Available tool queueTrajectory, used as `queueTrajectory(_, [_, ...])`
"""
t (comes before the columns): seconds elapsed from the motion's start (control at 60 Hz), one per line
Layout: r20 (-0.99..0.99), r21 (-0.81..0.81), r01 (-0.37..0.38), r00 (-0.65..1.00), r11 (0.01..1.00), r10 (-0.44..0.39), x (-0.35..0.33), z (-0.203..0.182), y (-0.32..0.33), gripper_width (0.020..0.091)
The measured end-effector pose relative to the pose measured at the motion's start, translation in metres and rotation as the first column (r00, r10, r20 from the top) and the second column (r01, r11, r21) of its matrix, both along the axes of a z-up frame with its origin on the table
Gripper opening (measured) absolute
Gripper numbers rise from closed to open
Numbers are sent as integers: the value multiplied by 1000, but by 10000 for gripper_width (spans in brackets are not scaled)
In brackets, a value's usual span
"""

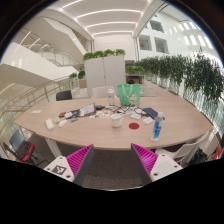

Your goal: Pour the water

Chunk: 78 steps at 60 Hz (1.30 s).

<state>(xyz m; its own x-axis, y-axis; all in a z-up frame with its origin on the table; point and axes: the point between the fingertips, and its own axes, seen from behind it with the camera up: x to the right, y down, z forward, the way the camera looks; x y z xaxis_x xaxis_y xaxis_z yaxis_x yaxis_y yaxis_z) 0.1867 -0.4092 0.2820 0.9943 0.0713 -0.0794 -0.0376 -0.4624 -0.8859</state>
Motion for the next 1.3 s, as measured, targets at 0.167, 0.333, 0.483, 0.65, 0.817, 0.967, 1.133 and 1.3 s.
queueTrajectory(0.167, [57,26,50,997,998,-51,17,-18,27,806])
queueTrajectory(0.333, [76,53,122,989,991,-126,66,-54,78,809])
queueTrajectory(0.483, [73,84,174,981,981,-180,155,-92,146,806])
queueTrajectory(0.65, [80,145,230,967,962,-243,234,-145,238,810])
queueTrajectory(0.817, [40,184,249,965,951,-260,264,-199,318,807])
queueTrajectory(0.967, [50,200,265,959,943,-279,281,-222,361,785])
queueTrajectory(1.133, [59,225,255,960,940,-274,280,-220,377,504])
queueTrajectory(1.3, [-19,188,291,956,938,-293,279,-223,380,457])
